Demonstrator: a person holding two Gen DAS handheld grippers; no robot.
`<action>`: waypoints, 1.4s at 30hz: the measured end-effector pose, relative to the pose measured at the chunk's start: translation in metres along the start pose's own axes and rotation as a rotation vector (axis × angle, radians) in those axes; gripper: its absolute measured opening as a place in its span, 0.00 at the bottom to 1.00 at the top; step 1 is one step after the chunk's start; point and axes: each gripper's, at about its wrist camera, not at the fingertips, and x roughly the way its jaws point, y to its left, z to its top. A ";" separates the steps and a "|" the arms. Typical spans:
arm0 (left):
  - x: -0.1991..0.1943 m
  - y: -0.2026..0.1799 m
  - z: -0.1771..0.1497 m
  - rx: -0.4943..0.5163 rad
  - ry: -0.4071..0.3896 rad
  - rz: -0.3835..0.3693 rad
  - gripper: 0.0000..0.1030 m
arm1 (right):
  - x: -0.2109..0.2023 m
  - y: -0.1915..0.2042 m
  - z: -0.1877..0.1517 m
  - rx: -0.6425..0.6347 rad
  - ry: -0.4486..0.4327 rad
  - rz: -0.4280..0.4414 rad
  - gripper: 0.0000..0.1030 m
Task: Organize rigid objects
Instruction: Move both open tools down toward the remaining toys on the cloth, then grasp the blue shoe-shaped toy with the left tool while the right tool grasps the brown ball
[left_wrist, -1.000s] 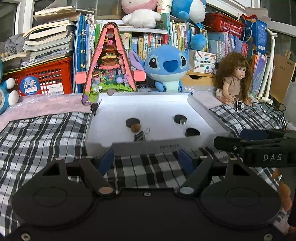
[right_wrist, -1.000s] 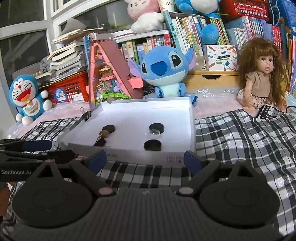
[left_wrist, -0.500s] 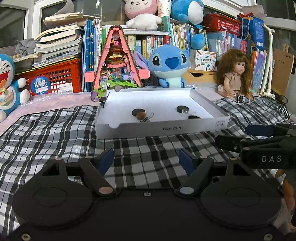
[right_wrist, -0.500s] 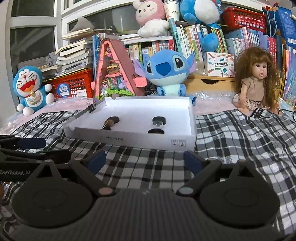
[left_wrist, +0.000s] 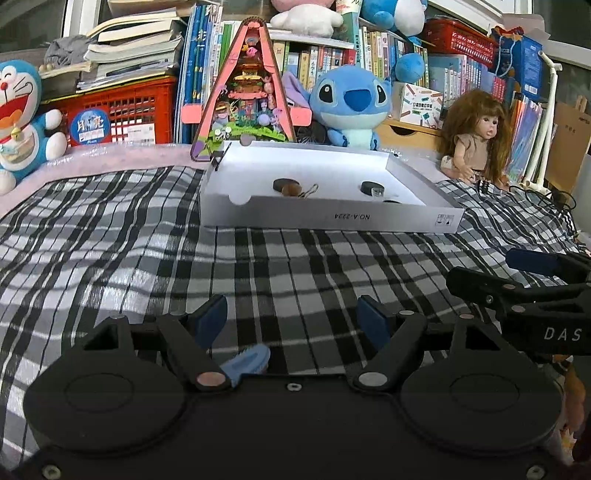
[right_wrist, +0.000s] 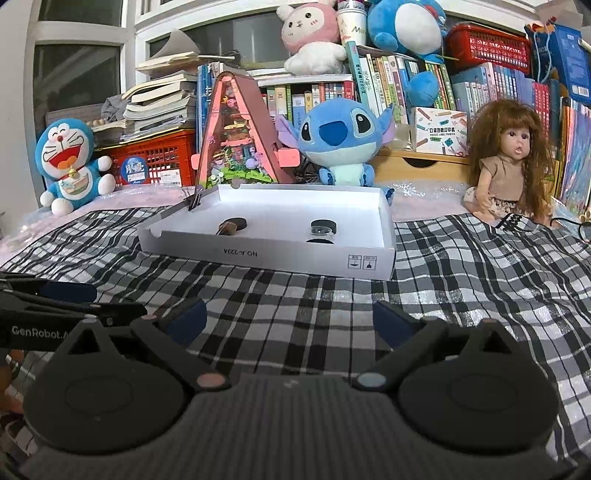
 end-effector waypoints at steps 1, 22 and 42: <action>0.000 0.000 -0.002 0.000 0.000 0.001 0.73 | -0.001 0.001 -0.001 -0.001 -0.001 0.000 0.99; -0.016 0.004 -0.028 0.014 -0.023 0.059 0.73 | -0.011 0.020 -0.024 -0.033 -0.002 0.020 0.99; -0.026 0.012 -0.035 -0.050 -0.057 0.069 0.54 | -0.040 0.039 -0.044 -0.097 -0.049 0.050 0.80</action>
